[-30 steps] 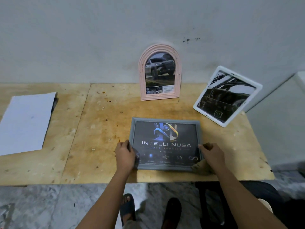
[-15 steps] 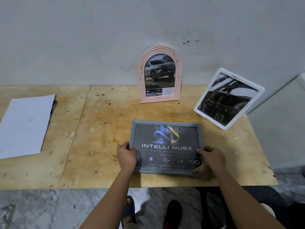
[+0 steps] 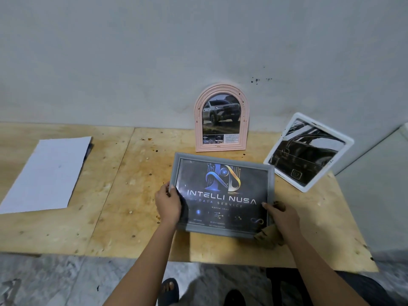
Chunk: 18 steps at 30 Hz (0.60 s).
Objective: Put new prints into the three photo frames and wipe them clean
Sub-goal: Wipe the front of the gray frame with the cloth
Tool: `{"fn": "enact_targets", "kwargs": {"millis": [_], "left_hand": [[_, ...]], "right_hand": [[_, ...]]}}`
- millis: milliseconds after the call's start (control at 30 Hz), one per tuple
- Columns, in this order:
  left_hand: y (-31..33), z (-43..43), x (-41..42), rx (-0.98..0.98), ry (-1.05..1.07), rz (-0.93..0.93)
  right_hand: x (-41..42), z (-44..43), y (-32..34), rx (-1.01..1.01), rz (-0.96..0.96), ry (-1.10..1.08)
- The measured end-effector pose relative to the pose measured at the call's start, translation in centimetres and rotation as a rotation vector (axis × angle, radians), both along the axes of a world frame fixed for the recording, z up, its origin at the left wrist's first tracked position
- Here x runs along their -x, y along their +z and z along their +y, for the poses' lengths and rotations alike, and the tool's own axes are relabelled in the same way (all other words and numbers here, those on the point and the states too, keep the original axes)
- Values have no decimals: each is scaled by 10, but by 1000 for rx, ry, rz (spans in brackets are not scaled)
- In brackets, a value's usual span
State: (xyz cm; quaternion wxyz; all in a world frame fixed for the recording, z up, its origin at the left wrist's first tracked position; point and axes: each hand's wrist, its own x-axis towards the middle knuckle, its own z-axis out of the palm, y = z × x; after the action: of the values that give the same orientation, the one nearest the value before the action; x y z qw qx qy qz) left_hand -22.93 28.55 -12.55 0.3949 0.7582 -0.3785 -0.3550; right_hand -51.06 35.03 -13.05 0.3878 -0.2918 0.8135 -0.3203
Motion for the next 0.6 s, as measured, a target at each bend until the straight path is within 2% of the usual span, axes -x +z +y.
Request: {"fn": "enact_targets", "kwargs": {"millis": [167,300,400,600], "left_hand": [[26,-5,-22,93,91,63],[43,-3,-45,196,156,109],[54,0,-61,225,191,224],[57,-34,-125,263,157,278]], "right_hand": [[-19,-20,30,189,57,99],[-41,-38,39,288,-26,113],[-64,-52,43,329,-64,113],[-126,-104,44,396,-42,143]]}}
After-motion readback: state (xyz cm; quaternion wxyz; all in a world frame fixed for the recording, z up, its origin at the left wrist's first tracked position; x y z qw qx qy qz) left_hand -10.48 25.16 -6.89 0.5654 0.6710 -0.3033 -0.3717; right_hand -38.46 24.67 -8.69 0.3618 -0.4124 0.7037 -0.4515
